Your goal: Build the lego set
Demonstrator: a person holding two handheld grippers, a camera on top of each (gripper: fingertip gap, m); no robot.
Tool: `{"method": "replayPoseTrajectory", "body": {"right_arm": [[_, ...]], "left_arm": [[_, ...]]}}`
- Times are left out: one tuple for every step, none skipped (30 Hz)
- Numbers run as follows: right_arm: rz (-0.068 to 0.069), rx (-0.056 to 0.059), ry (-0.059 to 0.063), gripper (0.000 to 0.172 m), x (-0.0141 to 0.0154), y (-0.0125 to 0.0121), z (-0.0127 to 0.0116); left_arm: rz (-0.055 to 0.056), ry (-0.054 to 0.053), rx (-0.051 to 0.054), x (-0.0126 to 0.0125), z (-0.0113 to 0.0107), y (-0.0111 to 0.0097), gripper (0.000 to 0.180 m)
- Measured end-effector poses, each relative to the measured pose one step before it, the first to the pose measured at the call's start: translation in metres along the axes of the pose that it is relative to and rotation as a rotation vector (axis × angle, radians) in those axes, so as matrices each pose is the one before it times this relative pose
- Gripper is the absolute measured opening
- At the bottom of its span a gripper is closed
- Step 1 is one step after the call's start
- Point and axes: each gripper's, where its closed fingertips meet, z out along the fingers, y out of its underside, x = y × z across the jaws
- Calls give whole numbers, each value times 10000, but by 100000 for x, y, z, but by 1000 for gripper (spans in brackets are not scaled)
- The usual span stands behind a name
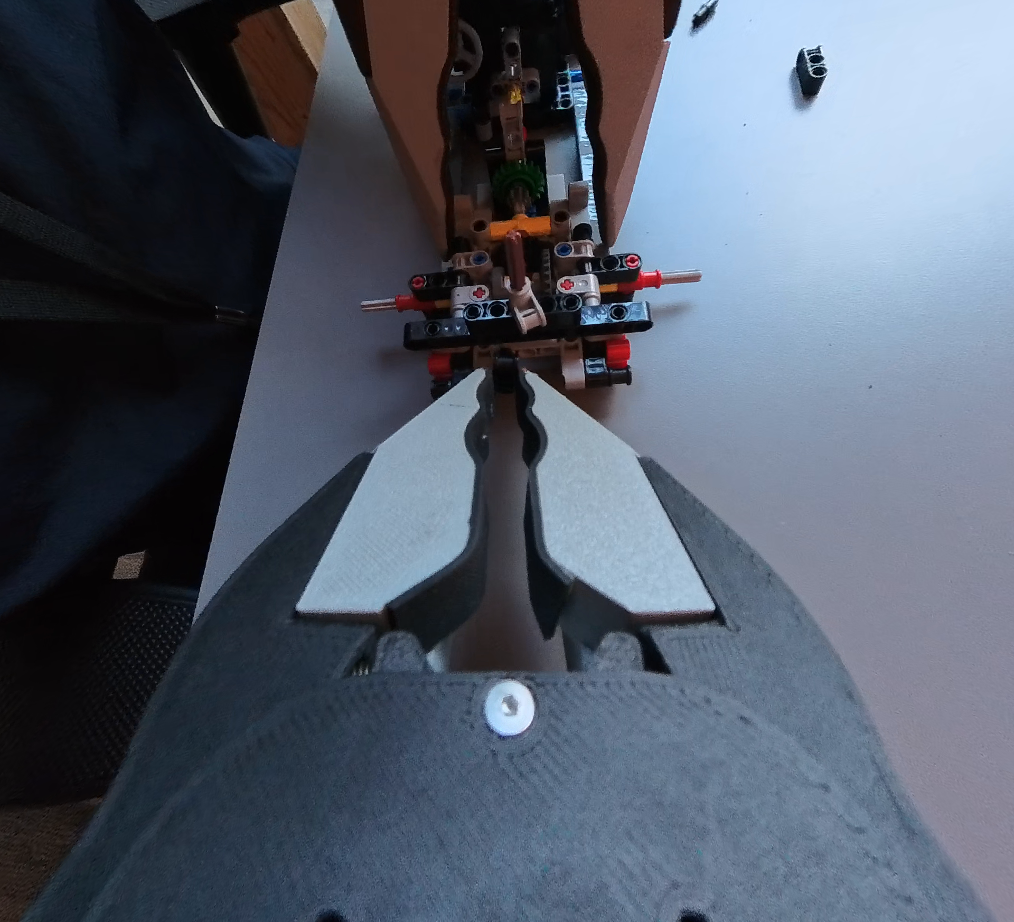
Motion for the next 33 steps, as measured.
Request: {"method": "replayPoseTrajectory", "body": {"right_arm": [[3,-13,-18,5,-28,0,52],[-8,-6,0,5,-10,-12,31],[3,-2,-2,5,10,12,16],[17,-6,-11,5,-3,-23,32],[19,-9,-12,5,-7,-20,-21],[8,-26,-7,5,-4,18,4],[1,-19,-14,5,-8,34,-10],[9,-10,-28,5,-26,12,-11],[16,-12,-29,5,-35,33,15],[5,-9,-21,5,-41,-12,14],[-11,-7,-14,5,-42,-6,11],[-3,-8,-17,5,-23,-2,-4],[12,-19,-27,5,-6,-10,5],[14,-37,-42,5,-44,19,9],[-24,-54,-41,5,-45,27,13],[-99,-79,1,5,-33,43,21],[-136,-95,55,5,31,2,3],[-94,-77,55,5,52,-56,21],[-16,-45,44,5,52,-81,61],[8,8,67,5,82,-99,103],[-10,83,42,5,6,-141,124],[-16,63,28,5,-11,-80,34],[26,72,-13,5,3,-49,21],[112,107,-62,5,-49,-59,2],[160,154,-89,5,-42,-116,6],[137,52,-103,5,-6,-14,-12],[62,-2,-76,5,-34,68,19],[-4,0,-15,5,-36,89,6],[-77,-18,26,5,-98,93,-13],[-94,-39,19,5,-153,82,13],[21,-70,-44,5,-113,71,74],[200,-101,-154,5,21,140,39],[310,-12,-186,5,80,63,-12]], "left_arm": [[8,-24,8,6,12,11,61],[14,-29,6,-3,2,9,61],[9,-17,-4,9,12,9,62],[23,-18,-19,24,8,4,62],[54,-61,-25,-36,22,2,62],[114,-79,-20,-12,28,-12,61],[123,-75,23,24,48,-50,61],[98,-58,8,59,31,-45,60],[61,-37,-11,51,7,-11,59],[34,-34,-24,24,7,3,59],[25,-28,-20,19,9,-5,58],[21,-38,-20,7,4,2,58],[32,-43,-23,2,6,-1,58],[47,-50,-22,12,6,1,58],[50,-43,-18,9,4,3,58],[49,-32,-15,13,10,10,58],[22,-13,-9,-2,2,-1,58],[-21,21,-20,-4,-8,13,58],[-35,31,-35,-14,-32,57,58],[-33,30,-23,-18,-19,53,58],[-46,27,43,-7,5,-17,58],[-15,20,22,34,-3,5,58],[-5,-24,29,-6,11,3,58],[-15,-33,27,0,4,-6,58],[-23,-41,26,4,17,-7,58],[-25,-47,33,-3,8,-13,58],[-18,-39,46,26,34,-41,58],[-25,-45,39,23,25,-44,58],[23,-53,16,17,11,6,58],[57,-50,2,28,4,21,58],[93,-55,1,35,-8,23,58],[73,-49,-3,7,-5,33,58],[-9,-9,13,1,-1,0,58]]}}
